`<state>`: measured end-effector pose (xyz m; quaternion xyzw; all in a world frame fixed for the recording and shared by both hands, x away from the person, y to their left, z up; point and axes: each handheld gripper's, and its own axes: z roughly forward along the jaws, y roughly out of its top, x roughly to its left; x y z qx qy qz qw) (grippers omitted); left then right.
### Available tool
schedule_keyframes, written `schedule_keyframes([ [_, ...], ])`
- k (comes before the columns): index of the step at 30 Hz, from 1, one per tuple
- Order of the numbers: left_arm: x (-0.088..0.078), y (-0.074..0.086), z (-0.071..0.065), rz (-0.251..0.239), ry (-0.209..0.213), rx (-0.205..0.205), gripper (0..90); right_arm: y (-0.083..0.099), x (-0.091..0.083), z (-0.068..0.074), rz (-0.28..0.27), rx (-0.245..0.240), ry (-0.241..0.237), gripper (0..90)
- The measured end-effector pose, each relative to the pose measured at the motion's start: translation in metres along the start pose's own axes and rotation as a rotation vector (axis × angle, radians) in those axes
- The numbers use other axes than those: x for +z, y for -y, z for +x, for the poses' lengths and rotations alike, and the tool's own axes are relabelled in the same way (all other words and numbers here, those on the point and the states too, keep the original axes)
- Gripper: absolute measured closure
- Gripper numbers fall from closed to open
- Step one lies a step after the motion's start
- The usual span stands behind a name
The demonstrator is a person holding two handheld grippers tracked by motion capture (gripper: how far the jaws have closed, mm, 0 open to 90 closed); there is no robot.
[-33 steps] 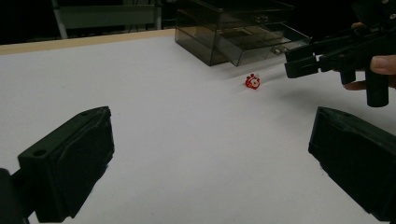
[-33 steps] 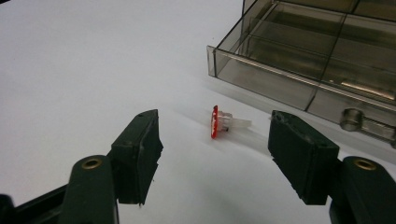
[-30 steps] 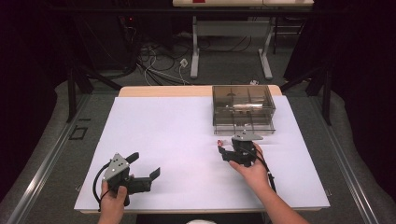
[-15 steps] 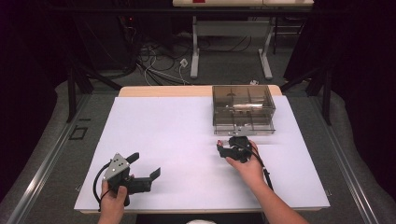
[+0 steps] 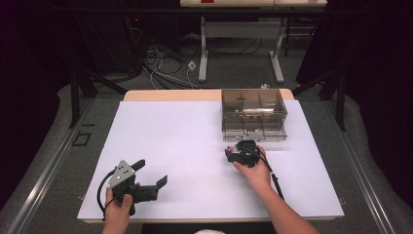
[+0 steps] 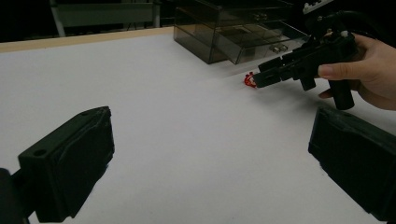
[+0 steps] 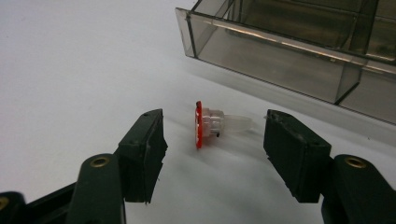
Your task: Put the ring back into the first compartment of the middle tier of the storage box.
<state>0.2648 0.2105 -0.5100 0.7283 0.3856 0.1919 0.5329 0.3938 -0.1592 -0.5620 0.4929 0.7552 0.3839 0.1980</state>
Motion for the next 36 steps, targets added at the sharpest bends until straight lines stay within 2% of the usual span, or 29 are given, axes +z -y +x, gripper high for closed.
schedule_keyframes([
  [11,0.001,0.0,0.0,0.004,0.0,0.0,0.2,0.002,0.008,-0.005,-0.001,0.034,0.004,39.7],
  [21,0.001,0.001,0.0,0.006,0.003,-0.001,0.2,0.001,0.011,-0.004,-0.015,0.039,0.009,42.9],
  [36,0.001,0.001,0.0,0.011,0.003,-0.005,0.2,0.001,0.012,-0.002,-0.017,0.01,0.019,51.3],
])
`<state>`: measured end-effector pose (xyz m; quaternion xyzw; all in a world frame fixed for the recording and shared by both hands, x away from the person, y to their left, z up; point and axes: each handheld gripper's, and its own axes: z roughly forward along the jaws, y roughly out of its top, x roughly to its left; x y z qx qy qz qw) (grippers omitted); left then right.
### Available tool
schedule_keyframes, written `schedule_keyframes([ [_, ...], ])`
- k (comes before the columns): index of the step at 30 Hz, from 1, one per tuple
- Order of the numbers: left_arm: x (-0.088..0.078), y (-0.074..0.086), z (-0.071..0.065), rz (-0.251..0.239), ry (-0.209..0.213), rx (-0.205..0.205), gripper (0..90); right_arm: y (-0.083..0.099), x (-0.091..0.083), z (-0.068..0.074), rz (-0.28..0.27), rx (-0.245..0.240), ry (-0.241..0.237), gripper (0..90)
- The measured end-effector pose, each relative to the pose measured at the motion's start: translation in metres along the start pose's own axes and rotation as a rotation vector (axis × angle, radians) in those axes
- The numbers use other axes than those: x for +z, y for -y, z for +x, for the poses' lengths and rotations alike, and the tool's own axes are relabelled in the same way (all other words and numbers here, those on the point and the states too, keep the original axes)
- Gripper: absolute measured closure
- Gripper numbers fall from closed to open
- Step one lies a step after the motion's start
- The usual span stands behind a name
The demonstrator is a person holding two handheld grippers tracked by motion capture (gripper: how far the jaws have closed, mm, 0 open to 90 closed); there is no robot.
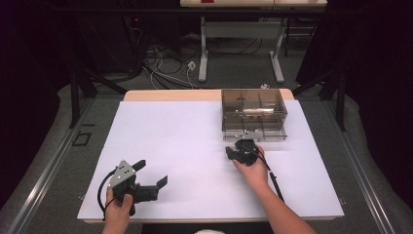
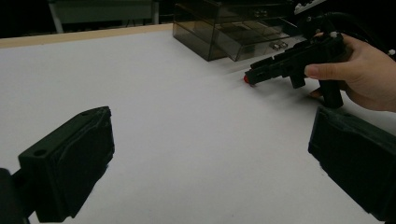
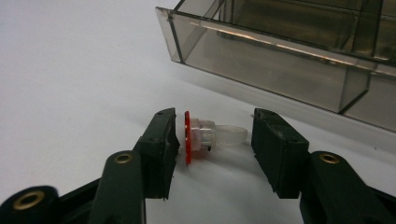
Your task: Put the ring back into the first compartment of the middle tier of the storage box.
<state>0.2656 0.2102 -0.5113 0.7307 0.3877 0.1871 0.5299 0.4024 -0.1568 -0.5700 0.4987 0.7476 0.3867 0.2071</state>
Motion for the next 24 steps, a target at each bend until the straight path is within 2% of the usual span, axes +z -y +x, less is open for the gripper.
schedule_keyframes([
  [5,-0.0002,0.0001,0.0003,-0.003,-0.002,-0.004,0.2,0.0001,-0.0001,0.0022,0.002,-0.028,0.004,56.0],
  [24,-0.0005,0.0001,0.0005,-0.003,-0.004,-0.002,0.2,0.0002,-0.0001,0.0009,0.001,-0.01,0.0,59.4],
])
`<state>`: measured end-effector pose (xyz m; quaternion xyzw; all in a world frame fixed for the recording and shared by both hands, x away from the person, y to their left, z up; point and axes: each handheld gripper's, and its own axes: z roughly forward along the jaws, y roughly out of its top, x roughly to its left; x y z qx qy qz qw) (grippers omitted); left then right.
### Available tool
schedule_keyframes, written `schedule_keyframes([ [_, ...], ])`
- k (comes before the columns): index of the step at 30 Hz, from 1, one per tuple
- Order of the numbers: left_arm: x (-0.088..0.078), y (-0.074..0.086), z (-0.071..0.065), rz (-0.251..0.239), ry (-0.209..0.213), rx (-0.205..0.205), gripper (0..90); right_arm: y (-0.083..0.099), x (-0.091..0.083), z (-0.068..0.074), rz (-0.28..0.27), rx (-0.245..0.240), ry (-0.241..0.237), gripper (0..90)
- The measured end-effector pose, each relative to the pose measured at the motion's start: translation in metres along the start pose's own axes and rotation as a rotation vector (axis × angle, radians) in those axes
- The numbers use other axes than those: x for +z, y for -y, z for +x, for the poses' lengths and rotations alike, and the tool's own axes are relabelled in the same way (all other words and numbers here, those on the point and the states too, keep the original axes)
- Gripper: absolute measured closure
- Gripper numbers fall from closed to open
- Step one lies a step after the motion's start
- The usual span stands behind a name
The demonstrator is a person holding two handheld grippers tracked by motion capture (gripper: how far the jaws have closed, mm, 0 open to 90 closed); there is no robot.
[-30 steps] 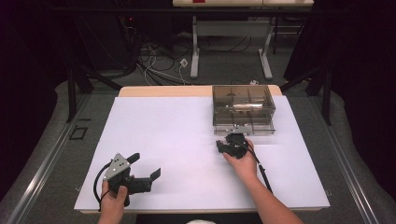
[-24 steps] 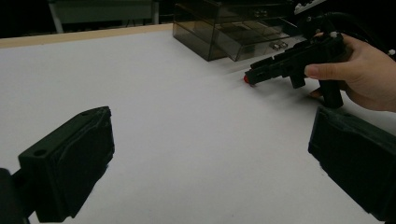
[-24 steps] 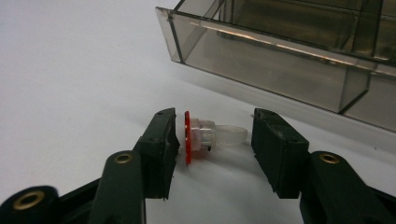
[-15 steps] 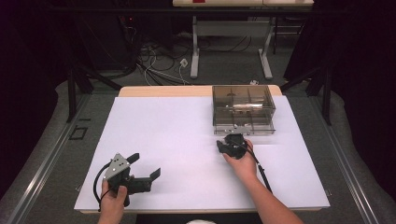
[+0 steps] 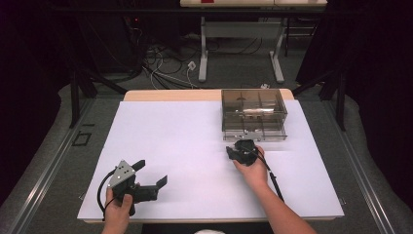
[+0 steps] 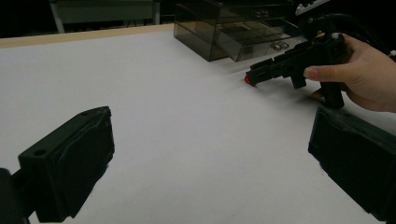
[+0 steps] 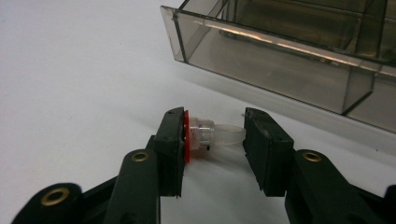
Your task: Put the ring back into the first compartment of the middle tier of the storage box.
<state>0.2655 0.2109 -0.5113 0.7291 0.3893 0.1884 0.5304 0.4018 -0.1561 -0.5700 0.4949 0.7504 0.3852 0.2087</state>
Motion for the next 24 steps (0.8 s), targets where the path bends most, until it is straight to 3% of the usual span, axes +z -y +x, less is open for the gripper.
schedule_keyframes([
  [16,-0.0003,0.0002,0.0002,0.001,-0.002,0.001,0.3,0.0006,-0.002,0.0018,-0.019,-0.024,0.004,59.4],
  [24,-0.0001,0.0005,0.0002,0.002,-0.003,-0.002,0.3,0.0024,-0.0042,0.0031,0.003,-0.037,0.007,59.4],
])
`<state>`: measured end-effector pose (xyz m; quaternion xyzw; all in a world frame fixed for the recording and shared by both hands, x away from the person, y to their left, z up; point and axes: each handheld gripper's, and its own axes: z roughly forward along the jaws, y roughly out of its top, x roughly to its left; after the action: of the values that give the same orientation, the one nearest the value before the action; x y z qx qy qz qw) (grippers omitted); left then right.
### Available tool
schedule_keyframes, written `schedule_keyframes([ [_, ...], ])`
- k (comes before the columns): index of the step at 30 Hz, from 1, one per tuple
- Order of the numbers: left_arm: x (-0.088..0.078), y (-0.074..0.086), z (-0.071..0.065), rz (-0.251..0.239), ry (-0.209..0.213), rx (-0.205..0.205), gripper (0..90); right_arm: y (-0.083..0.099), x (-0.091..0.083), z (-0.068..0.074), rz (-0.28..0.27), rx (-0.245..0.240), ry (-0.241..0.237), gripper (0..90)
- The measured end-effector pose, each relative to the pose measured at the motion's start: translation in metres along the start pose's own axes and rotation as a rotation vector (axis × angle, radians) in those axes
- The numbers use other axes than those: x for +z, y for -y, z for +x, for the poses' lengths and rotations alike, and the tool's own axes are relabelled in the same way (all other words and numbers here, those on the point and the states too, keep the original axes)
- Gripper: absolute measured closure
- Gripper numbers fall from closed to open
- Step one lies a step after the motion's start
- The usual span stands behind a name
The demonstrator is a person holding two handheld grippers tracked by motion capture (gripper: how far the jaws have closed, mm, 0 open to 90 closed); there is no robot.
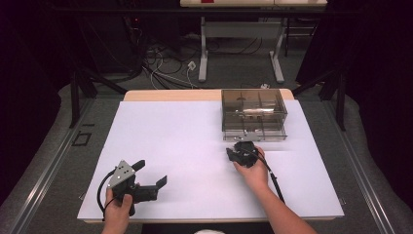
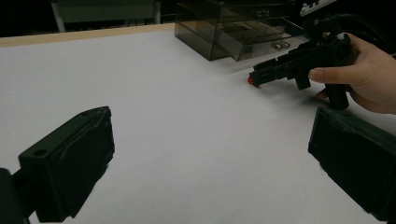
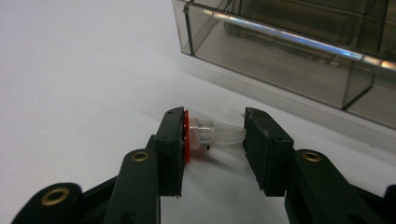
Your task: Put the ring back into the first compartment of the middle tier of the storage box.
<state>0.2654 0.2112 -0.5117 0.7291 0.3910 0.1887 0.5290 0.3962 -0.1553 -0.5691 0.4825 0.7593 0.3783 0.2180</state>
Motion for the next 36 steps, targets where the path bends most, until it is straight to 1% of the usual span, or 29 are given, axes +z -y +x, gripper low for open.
schedule_keyframes([
  [7,0.001,0.0,0.0,0.0,0.002,0.001,0.3,-0.001,-0.003,0.002,-0.008,-0.005,-0.011,59.4],
  [9,0.0,0.0,0.0,0.0,0.001,-0.004,0.3,-0.002,-0.006,0.003,-0.011,-0.002,-0.02,59.4],
  [11,0.0,0.0,0.0,-0.001,0.001,-0.004,0.3,-0.002,-0.006,0.003,-0.013,-0.008,-0.017,59.4],
  [12,0.0,0.0,0.0,-0.002,0.001,-0.002,0.3,-0.002,-0.007,0.004,-0.013,-0.002,-0.022,59.4],
  [15,0.001,0.0,0.0,-0.001,0.0,-0.004,0.3,-0.003,-0.01,0.004,-0.023,-0.015,-0.024,59.4],
  [16,0.001,0.0,0.0,-0.001,0.001,-0.005,0.3,-0.003,-0.011,0.005,-0.026,-0.013,-0.026,59.4],
  [19,0.001,0.0,0.0,0.0,0.001,-0.006,0.3,-0.004,-0.014,0.006,-0.03,-0.021,-0.021,59.4],
  [24,0.002,0.001,0.0,0.0,0.001,-0.015,0.3,-0.005,-0.019,0.007,-0.04,-0.023,-0.024,59.5],
  [27,0.001,0.001,0.0,0.002,0.001,-0.009,0.3,-0.005,-0.021,0.007,-0.042,-0.027,-0.023,59.4],
  [28,0.001,0.001,0.0,0.001,0.0,-0.009,0.3,-0.005,-0.022,0.007,-0.05,-0.023,-0.028,59.5],
  [30,0.001,0.001,0.0,0.0,0.0,-0.008,0.3,-0.006,-0.025,0.008,-0.04,-0.022,-0.025,59.5],
  [31,0.001,0.0,0.0,-0.001,-0.001,-0.007,0.3,-0.006,-0.025,0.008,-0.053,-0.029,-0.027,59.5],
  [35,0.001,0.001,0.0,-0.001,0.0,-0.012,0.3,-0.007,-0.029,0.009,-0.068,-0.031,-0.032,59.5],
  [36,0.001,0.001,0.0,0.0,0.0,-0.01,0.3,-0.008,-0.03,0.009,-0.063,-0.03,-0.034,59.5],
])
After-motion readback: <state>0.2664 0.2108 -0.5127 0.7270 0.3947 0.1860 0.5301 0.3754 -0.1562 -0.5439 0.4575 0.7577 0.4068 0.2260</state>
